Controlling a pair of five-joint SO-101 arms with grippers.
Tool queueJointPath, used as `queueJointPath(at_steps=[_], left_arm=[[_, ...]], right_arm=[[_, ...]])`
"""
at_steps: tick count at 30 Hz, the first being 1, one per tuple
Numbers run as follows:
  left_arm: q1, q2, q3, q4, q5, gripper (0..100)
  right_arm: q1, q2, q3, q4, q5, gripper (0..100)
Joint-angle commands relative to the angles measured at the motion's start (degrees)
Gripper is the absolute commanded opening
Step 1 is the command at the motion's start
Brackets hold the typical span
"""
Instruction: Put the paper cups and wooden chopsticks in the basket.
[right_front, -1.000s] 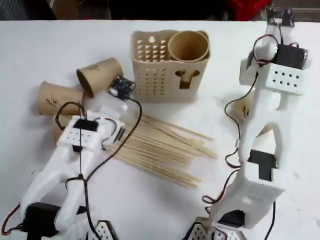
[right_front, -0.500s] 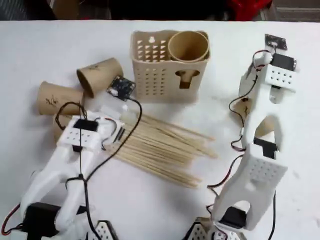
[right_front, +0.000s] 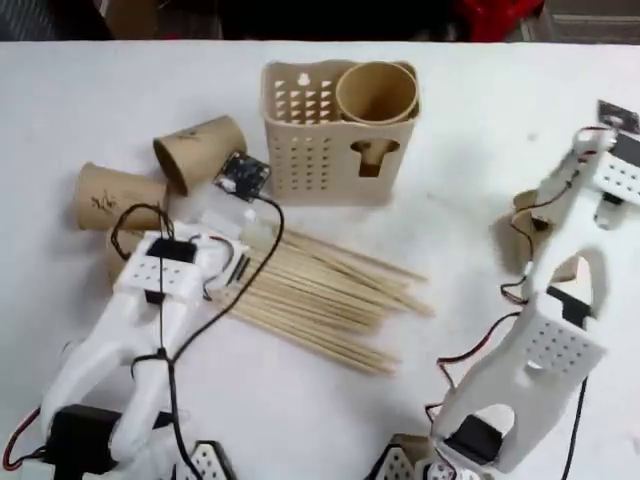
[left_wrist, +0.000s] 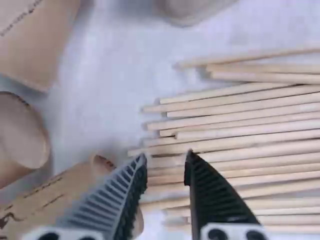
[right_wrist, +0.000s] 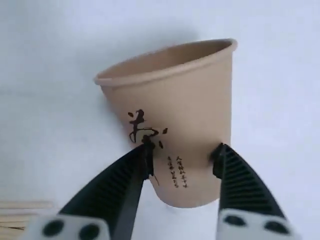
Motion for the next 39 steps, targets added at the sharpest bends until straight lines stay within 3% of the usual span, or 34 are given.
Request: queueJointPath(at_steps=[1,12,14,19,23,27,32,39], left_arm=[[0.7,-2.6,-0.2,-1.0,-0.2,14],[0.7,-2.5,-0.2,-1.0,-0.2,14],[0.7,-2.5,-0.2,-1.0,-0.2,14],[0.7,-2.5,-0.2,-1.0,-0.2,14],[0.7,-2.5,-0.2,-1.0,-0.2,14],[0.7,-2.5,-0.2,-1.0,-0.2,14],[0.7,-2.5,-0.2,-1.0,-0.2,14],[0.7,-2.5,-0.2,-1.0,-0.2,14]], right_arm=[[3.9,0.0,0.7,1.1,1.9,17.3],[6.2,-9.4,0.2,6.3,4.7,17.3],[6.2,-13.8,0.6,6.4,-1.1,17.3],[5.1,-20.2,0.2,6.3,-23.3,17.8],[2.8,-19.2,0.2,1.6,-39.0,26.5],[0.3,-15.4,0.2,-2.5,-43.5,33.1],[0.0,-10.1,0.1,-8.6,-48.3,31.3],[0.0,-6.9,-1.8,-10.2,-48.5,31.3]])
